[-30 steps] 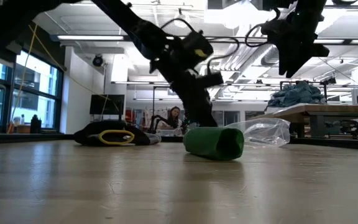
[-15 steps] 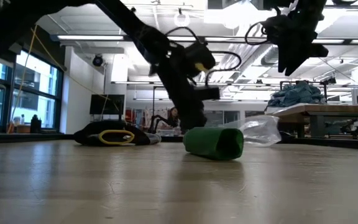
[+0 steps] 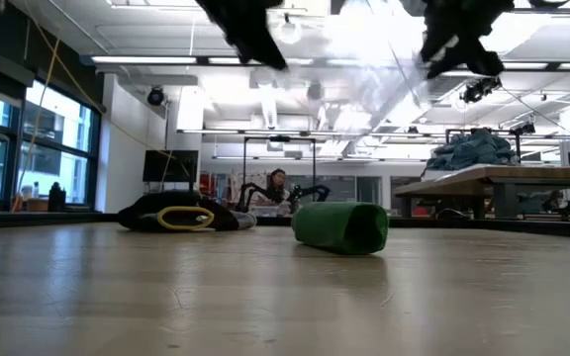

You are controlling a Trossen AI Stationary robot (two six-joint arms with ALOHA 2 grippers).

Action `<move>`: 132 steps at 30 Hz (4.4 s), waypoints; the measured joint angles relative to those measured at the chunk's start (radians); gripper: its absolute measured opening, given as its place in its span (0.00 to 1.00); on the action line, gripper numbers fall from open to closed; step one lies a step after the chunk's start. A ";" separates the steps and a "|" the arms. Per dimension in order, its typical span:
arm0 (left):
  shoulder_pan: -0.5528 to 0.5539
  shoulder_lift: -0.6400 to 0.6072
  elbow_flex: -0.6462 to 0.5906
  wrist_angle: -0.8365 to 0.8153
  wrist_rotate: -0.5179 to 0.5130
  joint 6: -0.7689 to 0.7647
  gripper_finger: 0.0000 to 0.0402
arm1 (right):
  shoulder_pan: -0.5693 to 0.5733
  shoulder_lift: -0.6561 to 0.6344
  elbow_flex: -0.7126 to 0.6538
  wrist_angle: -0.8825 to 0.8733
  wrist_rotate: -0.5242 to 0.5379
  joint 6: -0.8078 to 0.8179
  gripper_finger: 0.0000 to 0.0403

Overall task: Roll bandage
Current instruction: Put the green bandage in the transparent zip bag

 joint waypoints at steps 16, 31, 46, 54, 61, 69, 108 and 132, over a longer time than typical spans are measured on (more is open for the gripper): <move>0.101 -0.389 -0.001 -0.159 0.074 -0.210 0.00 | 0.135 0.029 0.000 0.692 -0.083 -0.038 0.27; 0.075 -0.429 -0.002 -0.258 0.221 -0.679 0.00 | 0.216 0.058 0.001 0.718 0.043 -0.385 0.27; 0.051 -0.404 -0.002 -0.230 0.277 -0.697 0.00 | 0.225 0.103 0.001 0.669 -0.014 -0.492 0.27; 0.043 -0.376 -0.002 -0.237 0.366 -0.698 0.00 | 0.224 0.114 0.001 0.671 -0.029 -0.507 0.27; 0.040 -0.389 -0.002 -0.251 0.369 -0.692 0.00 | 0.222 0.041 0.001 0.611 -0.037 -0.551 0.27; 0.037 -0.364 -0.002 -0.230 0.432 -0.679 0.00 | 0.222 0.083 0.000 0.617 0.006 -0.578 0.27; -0.019 -0.363 -0.002 -0.014 0.519 -0.636 0.00 | 0.243 0.126 0.000 0.682 -0.127 -0.491 0.27; -0.021 -0.363 -0.002 0.008 0.525 -0.601 0.00 | 0.242 0.188 0.000 0.716 -0.106 -0.436 0.37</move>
